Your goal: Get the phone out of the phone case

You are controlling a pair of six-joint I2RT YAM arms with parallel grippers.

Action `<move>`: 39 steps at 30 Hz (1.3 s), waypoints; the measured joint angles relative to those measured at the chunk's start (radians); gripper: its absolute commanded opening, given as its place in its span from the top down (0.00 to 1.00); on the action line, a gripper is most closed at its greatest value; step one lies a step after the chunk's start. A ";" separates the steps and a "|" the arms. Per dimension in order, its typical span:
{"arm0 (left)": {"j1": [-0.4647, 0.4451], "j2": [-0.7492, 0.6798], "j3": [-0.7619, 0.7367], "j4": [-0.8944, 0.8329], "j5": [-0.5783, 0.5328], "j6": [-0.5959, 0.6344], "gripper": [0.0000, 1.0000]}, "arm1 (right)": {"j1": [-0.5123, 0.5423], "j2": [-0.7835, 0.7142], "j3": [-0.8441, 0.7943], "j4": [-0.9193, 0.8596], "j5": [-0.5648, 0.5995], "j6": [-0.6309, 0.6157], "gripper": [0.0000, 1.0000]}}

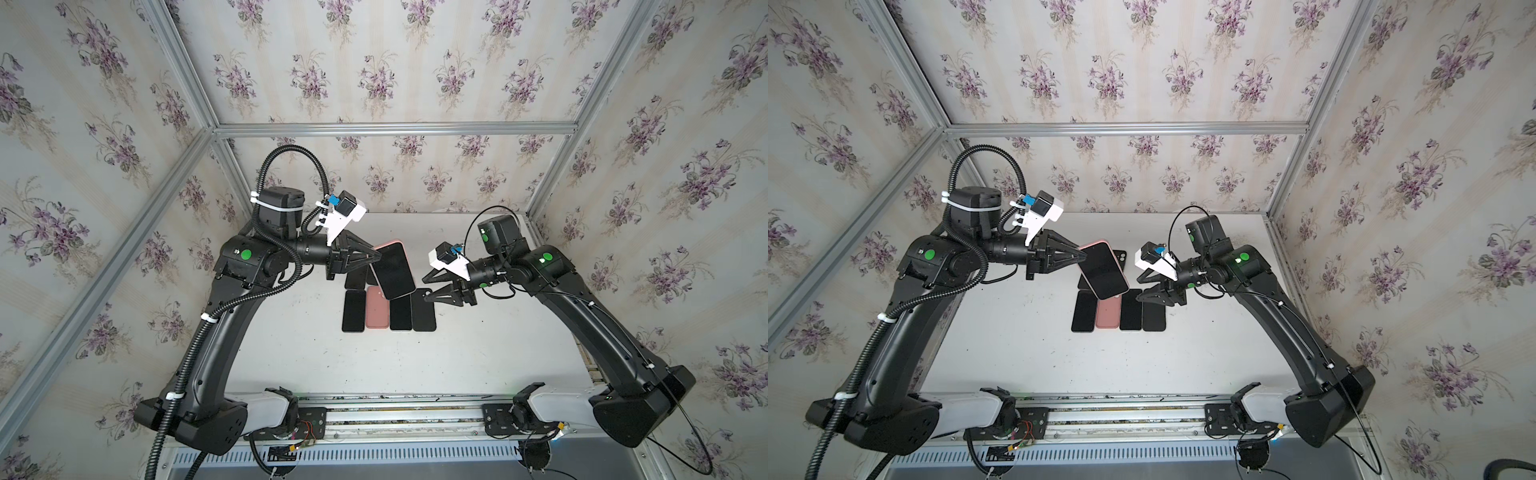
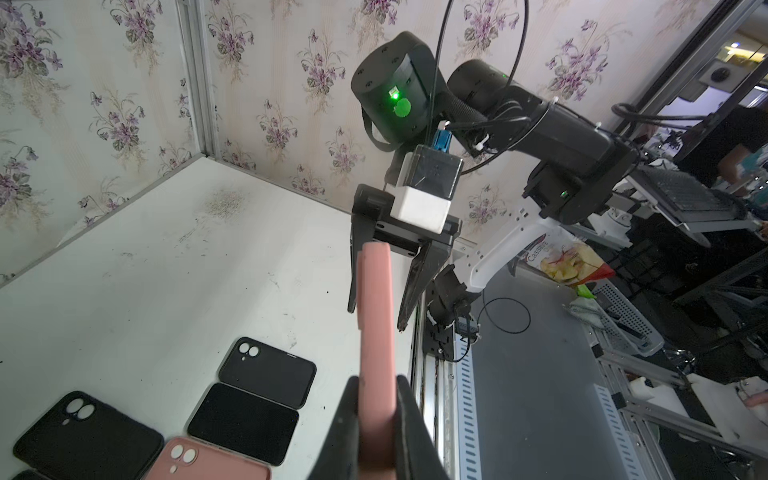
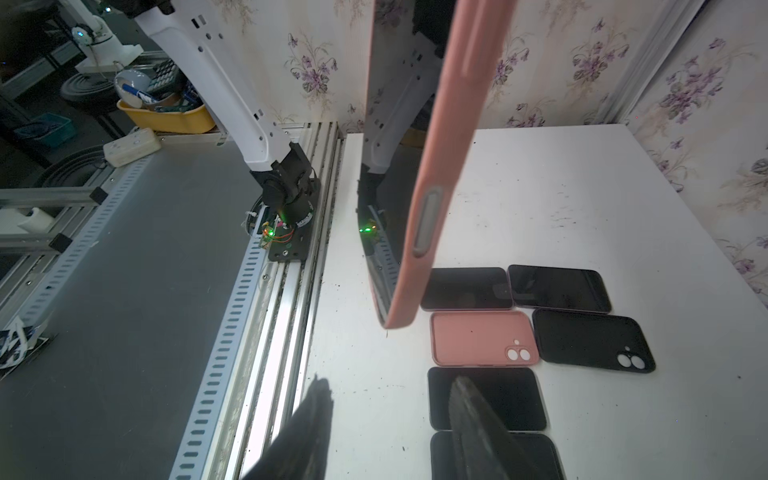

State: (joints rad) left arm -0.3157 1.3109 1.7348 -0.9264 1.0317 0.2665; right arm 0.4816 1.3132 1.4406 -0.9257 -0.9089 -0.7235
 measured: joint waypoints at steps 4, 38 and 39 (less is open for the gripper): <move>-0.001 0.010 0.014 -0.031 -0.003 0.045 1.00 | 0.039 0.032 0.006 -0.028 -0.002 -0.028 0.54; -0.006 0.028 0.037 -0.051 0.051 0.067 1.00 | 0.089 0.090 0.071 -0.011 -0.017 -0.011 0.74; -0.006 0.028 0.039 -0.051 0.051 0.067 1.00 | 0.089 0.090 0.071 -0.012 -0.016 -0.014 0.75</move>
State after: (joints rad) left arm -0.3214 1.3392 1.7733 -0.9775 1.0828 0.3332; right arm 0.5701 1.4029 1.5112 -0.9379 -0.9253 -0.7380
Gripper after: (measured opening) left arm 0.133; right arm 0.261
